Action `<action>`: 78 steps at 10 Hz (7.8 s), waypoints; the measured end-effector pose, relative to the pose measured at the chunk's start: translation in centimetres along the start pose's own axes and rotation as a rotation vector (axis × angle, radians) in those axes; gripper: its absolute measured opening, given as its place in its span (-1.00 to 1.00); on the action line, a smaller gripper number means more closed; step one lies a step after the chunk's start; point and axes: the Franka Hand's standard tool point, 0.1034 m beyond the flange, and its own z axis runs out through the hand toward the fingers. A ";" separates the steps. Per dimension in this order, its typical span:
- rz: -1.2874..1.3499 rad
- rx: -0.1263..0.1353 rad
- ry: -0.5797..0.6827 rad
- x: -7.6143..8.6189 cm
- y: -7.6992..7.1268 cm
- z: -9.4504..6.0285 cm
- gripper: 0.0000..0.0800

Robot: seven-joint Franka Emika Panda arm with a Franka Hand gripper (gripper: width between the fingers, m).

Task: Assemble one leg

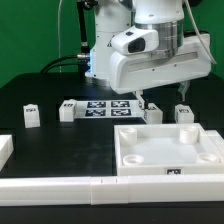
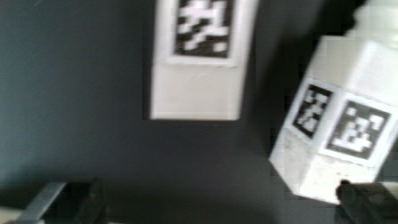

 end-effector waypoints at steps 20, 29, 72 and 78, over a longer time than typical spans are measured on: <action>0.067 0.068 -0.834 -0.4 -5.8 2.2 0.62; 0.044 0.082 -0.793 -1.3 -5.5 4.2 -0.03; -0.163 0.002 0.536 18.2 -1.8 -4.1 -0.28; -0.157 -0.009 0.581 18.8 -1.0 -4.1 -0.27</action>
Offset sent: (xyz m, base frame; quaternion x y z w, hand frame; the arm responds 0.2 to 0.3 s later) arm -0.0097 0.0402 -0.0037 0.0232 -0.0042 0.0169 0.9996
